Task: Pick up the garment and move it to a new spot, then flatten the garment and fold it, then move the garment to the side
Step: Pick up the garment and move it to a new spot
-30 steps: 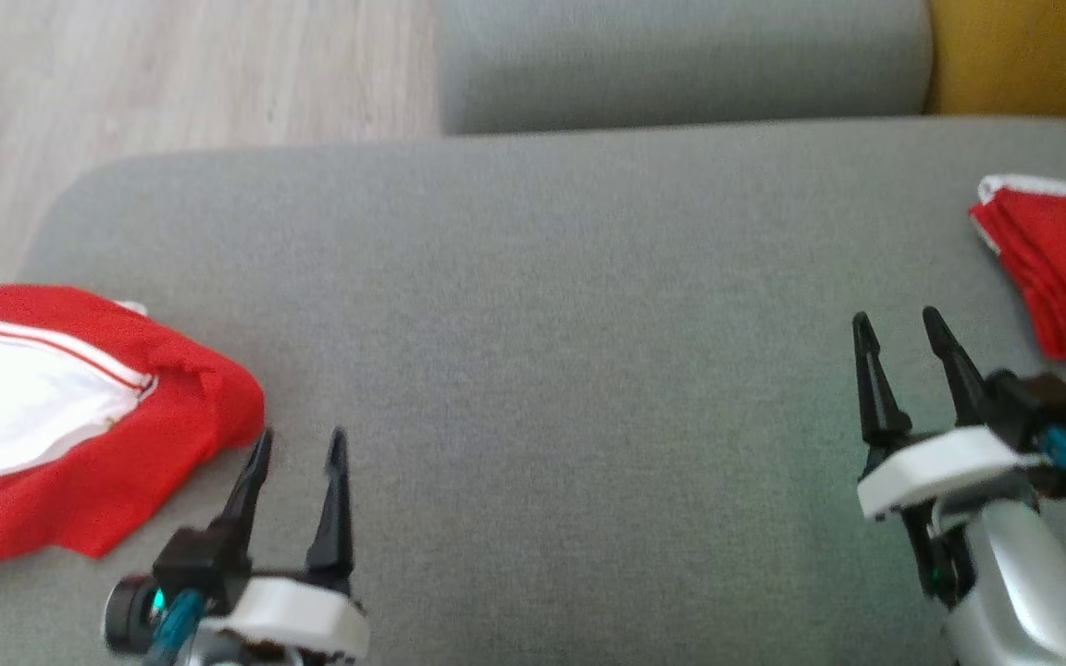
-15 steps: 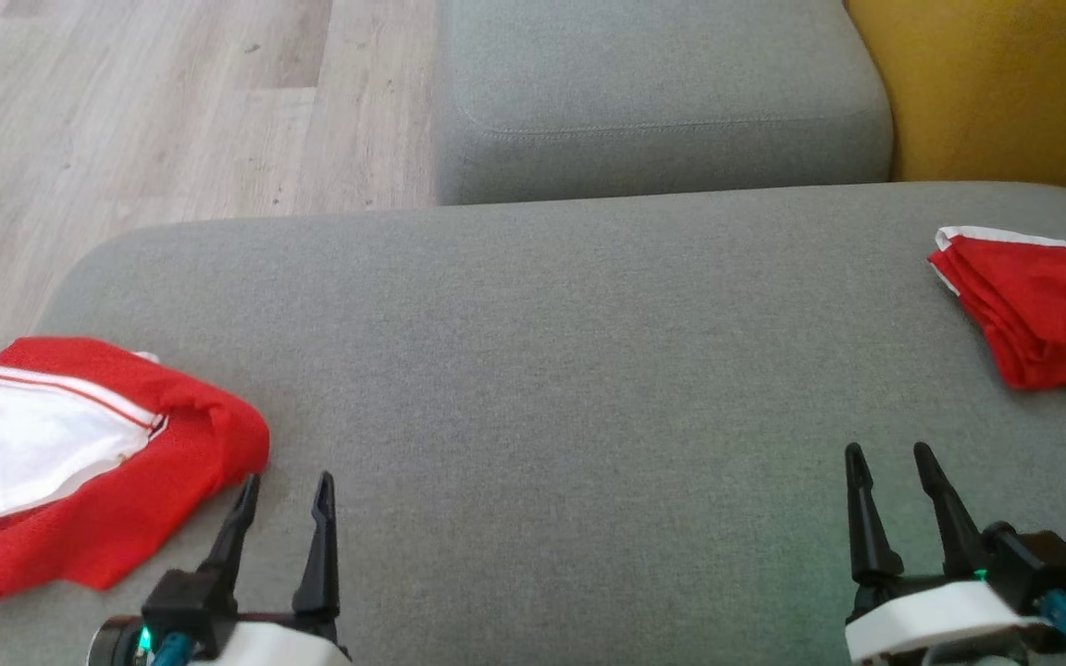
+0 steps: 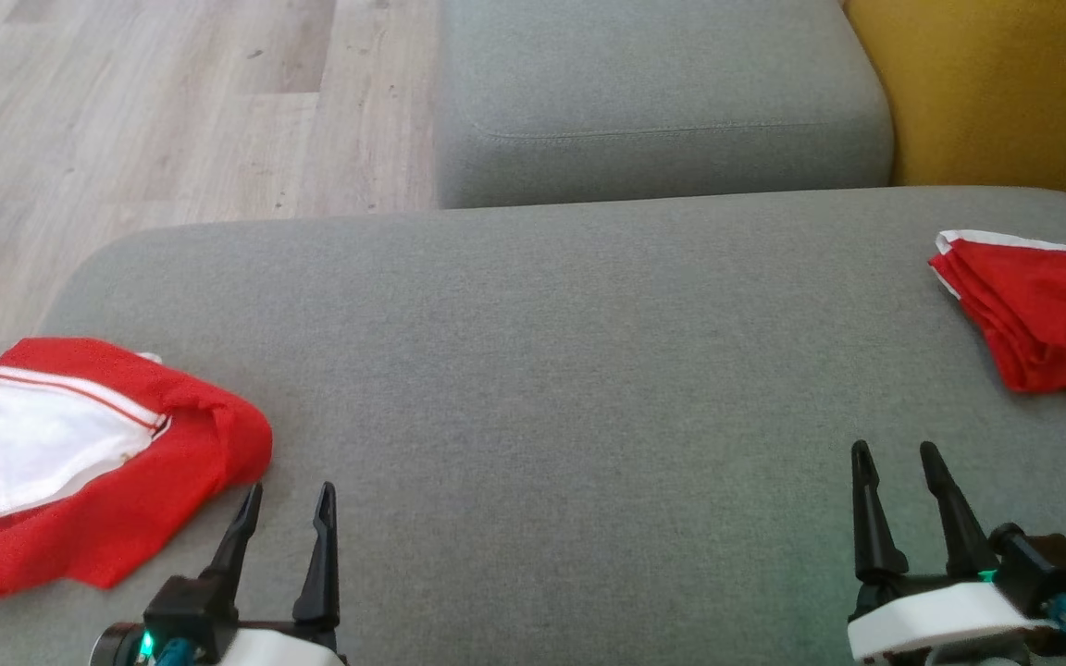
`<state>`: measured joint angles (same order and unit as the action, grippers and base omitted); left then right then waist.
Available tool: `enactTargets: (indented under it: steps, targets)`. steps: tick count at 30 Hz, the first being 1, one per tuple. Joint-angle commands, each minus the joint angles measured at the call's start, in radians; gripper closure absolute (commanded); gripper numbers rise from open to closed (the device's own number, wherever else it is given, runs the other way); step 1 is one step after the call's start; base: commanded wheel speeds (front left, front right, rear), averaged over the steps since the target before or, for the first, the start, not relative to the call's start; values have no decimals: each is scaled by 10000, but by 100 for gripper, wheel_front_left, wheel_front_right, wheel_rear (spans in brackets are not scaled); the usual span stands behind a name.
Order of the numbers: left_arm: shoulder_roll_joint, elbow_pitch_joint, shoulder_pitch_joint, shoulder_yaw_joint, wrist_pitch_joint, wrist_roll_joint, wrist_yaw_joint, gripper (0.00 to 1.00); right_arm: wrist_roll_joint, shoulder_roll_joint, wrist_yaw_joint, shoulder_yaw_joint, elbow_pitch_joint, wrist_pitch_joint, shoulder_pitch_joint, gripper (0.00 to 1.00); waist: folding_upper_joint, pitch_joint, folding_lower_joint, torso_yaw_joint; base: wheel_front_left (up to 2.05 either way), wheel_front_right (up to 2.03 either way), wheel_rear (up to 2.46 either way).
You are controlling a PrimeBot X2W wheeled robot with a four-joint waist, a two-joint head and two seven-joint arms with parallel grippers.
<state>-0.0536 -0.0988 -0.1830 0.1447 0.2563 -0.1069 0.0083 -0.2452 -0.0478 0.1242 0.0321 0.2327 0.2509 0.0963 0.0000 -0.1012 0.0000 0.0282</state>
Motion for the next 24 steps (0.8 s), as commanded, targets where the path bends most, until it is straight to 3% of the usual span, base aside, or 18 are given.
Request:
enactTargets:
  steps: [1,9,24]
  targets:
    - [31,271,424,-363,55,49,-10,0,60,-37,65,212,-413,108,-206,0,0,2,0,55,0,0,0]
    - [32,261,563,-337,55,59,-29,0,166,-28,65,290,-472,108,25,0,0,38,0,852,0,0,0]
    - [18,576,653,-831,55,327,-252,0,139,-25,65,405,-517,108,59,0,0,634,0,4028,0,0,0]
